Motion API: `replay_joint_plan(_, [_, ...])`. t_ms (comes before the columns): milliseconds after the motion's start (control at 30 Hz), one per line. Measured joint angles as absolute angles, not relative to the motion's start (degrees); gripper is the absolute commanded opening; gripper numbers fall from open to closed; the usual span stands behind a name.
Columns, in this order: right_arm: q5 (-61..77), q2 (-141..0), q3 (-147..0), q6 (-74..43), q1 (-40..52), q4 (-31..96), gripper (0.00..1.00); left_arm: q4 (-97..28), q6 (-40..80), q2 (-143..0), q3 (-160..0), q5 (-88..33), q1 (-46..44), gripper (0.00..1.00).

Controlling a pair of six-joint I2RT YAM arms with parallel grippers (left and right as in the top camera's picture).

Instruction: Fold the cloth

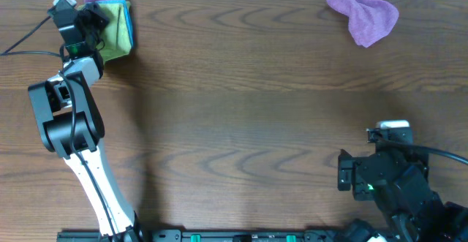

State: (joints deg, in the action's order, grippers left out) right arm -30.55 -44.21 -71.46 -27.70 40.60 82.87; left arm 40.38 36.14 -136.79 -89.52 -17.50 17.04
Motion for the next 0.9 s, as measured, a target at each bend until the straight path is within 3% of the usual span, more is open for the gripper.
replay_joint_plan(500, [-30.5, -44.2, -71.5, -27.7, 40.6, 82.9, 0.99, 41.3, 35.9, -127.2, -89.7, -27.7, 17.0, 0.06])
replay_joint_plan(900, [-30.4, -44.2, -71.5, -27.7, 40.6, 83.1, 0.99, 33.0, 36.0, -110.5, -89.8, -49.4, 13.6, 0.08])
